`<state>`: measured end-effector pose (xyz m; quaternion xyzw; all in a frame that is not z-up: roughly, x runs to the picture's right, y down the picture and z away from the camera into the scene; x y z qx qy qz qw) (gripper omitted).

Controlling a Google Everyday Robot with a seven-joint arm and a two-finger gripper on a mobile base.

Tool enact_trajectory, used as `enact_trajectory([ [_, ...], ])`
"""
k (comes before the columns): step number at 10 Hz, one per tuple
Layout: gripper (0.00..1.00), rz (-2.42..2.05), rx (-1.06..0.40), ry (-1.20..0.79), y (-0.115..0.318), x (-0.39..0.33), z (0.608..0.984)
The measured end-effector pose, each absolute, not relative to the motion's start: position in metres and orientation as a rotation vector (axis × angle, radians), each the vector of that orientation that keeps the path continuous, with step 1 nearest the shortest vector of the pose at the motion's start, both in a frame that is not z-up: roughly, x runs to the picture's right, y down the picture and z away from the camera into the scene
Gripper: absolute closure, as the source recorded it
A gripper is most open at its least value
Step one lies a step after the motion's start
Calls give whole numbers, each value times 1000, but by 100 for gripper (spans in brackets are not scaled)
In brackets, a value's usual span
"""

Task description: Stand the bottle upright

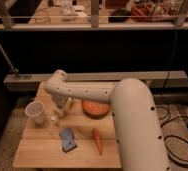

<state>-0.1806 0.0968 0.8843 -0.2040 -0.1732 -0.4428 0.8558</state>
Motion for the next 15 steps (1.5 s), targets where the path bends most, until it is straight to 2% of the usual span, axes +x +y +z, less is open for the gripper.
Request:
enact_trajectory([
  [15, 100, -1005, -286, -283, 95, -188, 871],
])
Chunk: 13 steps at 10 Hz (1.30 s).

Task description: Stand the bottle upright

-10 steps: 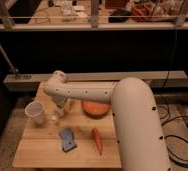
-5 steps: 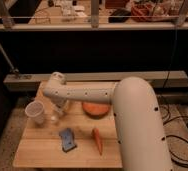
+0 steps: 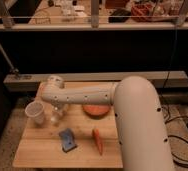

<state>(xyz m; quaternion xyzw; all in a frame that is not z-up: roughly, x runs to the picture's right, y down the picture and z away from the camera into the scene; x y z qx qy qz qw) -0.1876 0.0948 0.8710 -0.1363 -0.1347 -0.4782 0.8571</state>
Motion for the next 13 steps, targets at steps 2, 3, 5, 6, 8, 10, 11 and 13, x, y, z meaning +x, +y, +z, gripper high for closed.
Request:
enact_trajectory([
  [2, 100, -1017, -263, -272, 97, -190, 869],
  [3, 100, -1020, -257, -267, 96, -190, 868],
  [5, 100, -1033, -240, -255, 96, -194, 866],
  [6, 100, -1053, -227, -246, 96, -199, 863],
  [8, 100, -1072, -213, -237, 93, -201, 859],
  [10, 100, -1092, -195, -221, 90, -203, 855],
  [11, 100, -1107, -187, -212, 88, -207, 850],
  [13, 100, -1136, -174, -198, 84, -215, 843],
])
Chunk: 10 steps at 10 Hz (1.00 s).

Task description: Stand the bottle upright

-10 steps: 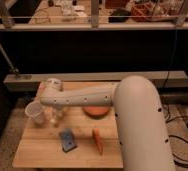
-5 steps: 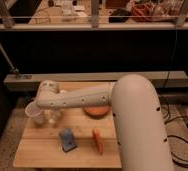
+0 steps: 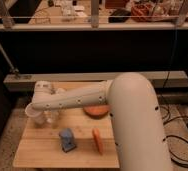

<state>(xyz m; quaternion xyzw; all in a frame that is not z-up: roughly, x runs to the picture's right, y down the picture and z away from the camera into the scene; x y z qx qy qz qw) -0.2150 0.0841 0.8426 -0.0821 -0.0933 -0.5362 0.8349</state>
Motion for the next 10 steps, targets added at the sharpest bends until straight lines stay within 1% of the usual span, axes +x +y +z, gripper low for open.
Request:
enact_trajectory([
  [4, 100, -1168, -140, -179, 79, -220, 836],
  [6, 100, -1137, -141, -202, 80, -221, 832],
  [10, 100, -936, -142, -341, 98, -169, 814],
])
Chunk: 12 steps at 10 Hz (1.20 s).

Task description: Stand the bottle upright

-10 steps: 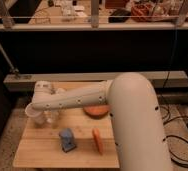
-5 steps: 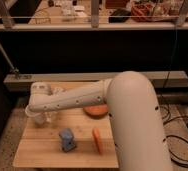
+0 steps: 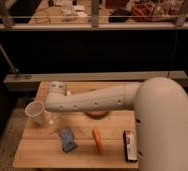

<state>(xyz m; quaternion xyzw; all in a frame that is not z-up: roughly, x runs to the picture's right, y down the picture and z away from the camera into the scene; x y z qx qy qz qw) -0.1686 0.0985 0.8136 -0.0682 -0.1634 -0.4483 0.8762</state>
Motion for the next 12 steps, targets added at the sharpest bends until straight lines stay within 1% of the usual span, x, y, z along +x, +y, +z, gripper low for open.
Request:
enact_trajectory([
  [2, 100, -806, -115, -447, 109, -145, 799],
  [4, 100, -719, -14, -561, 99, -142, 794],
  [5, 100, -683, 62, -625, 87, -146, 789],
  [6, 100, -651, 127, -701, 64, -154, 781],
  [8, 100, -598, 190, -818, 29, -165, 776],
  [10, 100, -547, 214, -920, 2, -168, 774],
  [12, 100, -497, 193, -1044, -3, -171, 770],
])
